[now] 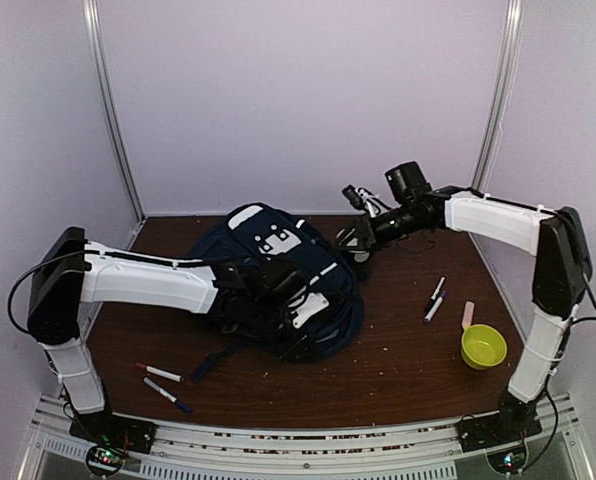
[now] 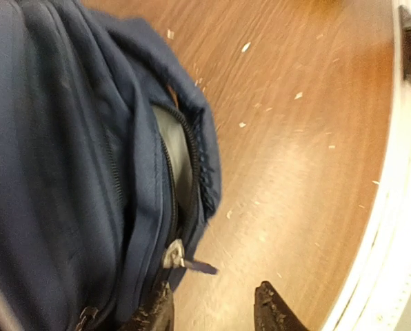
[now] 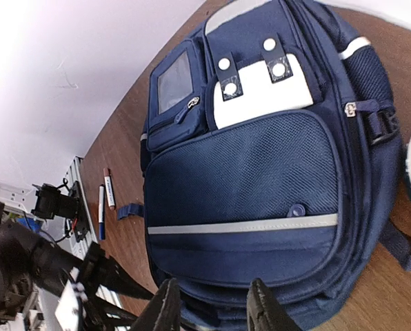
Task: Pack the student bag
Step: Rotate the student bag at the center of the board.
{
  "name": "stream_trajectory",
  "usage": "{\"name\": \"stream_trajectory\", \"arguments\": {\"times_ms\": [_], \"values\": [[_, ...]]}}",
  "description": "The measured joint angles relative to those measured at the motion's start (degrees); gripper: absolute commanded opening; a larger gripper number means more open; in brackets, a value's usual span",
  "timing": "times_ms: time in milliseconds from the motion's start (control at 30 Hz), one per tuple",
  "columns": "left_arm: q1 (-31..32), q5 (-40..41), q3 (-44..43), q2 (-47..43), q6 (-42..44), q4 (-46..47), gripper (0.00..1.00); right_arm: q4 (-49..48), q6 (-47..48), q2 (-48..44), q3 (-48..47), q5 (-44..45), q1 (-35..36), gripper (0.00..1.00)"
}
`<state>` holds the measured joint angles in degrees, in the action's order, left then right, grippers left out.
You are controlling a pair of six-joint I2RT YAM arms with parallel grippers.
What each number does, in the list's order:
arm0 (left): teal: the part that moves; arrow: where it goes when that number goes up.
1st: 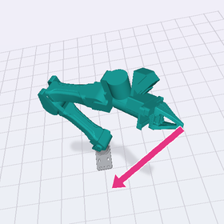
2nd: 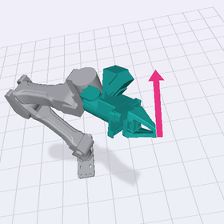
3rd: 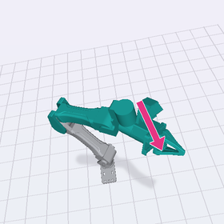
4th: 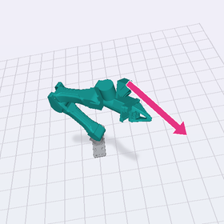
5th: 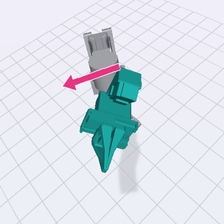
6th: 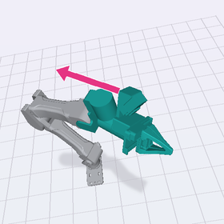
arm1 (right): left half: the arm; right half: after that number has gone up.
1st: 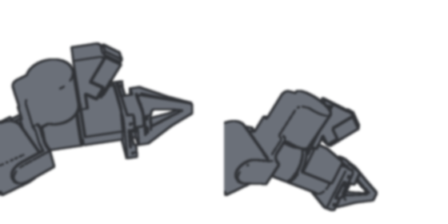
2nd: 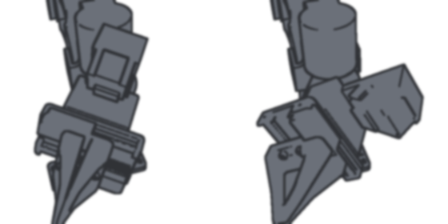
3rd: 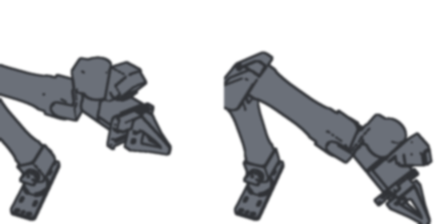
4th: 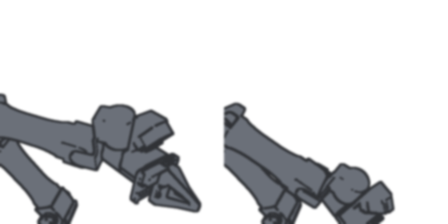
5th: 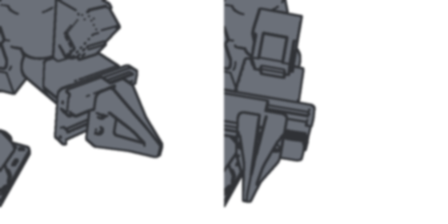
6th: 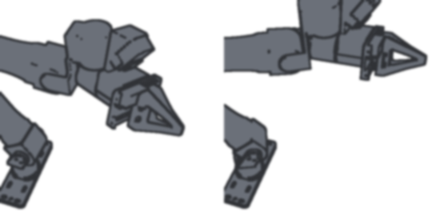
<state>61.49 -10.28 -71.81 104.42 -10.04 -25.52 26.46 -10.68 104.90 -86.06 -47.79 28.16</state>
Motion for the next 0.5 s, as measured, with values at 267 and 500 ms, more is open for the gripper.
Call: {"name": "stream_trajectory", "arguments": {"times_ms": [267, 500], "values": [[-0.44, 5.53, 6.69, -16.59, 2.49, -1.49, 0.44, 5.68, 11.06, -17.35, 12.17, 6.82, 2.89, 0.31], [-5.68, 14.03, 14.23, -18.27, -0.33, -0.76, 0.45, 7.72, 13.73, -19.17, 23.93, 9.84, 12.15, 0.32]]}}
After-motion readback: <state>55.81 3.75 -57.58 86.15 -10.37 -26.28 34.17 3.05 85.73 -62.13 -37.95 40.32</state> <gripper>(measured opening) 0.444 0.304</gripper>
